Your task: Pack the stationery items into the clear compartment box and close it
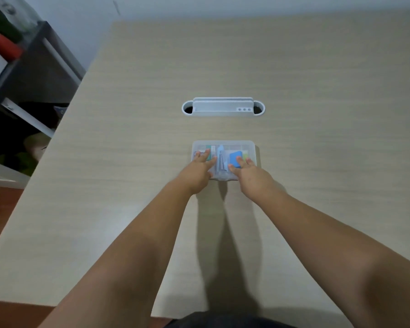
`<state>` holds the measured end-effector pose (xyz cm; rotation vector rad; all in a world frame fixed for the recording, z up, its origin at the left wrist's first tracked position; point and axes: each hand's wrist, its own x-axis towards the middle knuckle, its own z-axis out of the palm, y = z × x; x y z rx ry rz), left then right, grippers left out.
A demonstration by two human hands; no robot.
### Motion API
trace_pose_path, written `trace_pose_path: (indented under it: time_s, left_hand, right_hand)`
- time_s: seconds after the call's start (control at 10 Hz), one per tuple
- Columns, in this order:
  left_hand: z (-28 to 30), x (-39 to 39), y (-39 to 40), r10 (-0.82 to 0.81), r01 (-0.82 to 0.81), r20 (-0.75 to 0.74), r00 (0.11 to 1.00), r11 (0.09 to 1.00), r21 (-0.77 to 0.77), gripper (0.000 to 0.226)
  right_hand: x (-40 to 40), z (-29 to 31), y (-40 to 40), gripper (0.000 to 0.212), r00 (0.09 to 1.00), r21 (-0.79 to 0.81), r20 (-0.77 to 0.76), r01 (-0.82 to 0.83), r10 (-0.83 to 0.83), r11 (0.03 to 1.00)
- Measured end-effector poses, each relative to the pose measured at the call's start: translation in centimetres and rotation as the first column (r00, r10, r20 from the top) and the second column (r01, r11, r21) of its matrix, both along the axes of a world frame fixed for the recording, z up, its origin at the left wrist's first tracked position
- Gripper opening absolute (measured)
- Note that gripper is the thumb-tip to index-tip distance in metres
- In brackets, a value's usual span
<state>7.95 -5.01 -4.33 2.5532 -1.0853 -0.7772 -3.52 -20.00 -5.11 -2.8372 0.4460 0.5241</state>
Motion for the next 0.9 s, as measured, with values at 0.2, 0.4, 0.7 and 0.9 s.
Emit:
trace_pose_path:
  time_s: [0.2, 0.4, 0.7, 0.9]
  left_hand:
    - [-0.1, 3.5, -2.4, -0.007, 0.007, -0.008, 1.000, 1.000, -0.003, 0.058]
    - [-0.7, 5.6, -3.5, 0.012, -0.012, -0.003, 1.000, 0.999, -0.030, 0.058]
    - [0.1, 5.3, -3.1, -0.012, 0.014, 0.053, 0.999, 0.999, -0.046, 0.055]
    - [1.9, 0.6, 1.5, 0.068, -0.044, 0.047, 0.997, 0.918, -0.395, 0.047]
  right_hand:
    - [3.4, -0.4, -2.1, 0.074, 0.999, 0.003, 0.003, 0.034, -0.034, 0.999]
    - [5.2, -0.4, -3.5, 0.068, 0.998, 0.031, -0.001, 0.059, -0.059, 0.998]
    - [5.9, 1.2, -2.9, 0.055, 0.994, 0.025, -0.052, 0.095, -0.094, 0.995]
    - [4.2, 6.7, -3.4, 0.043, 0.918, 0.141, 0.324, 0.192, -0.229, 0.971]
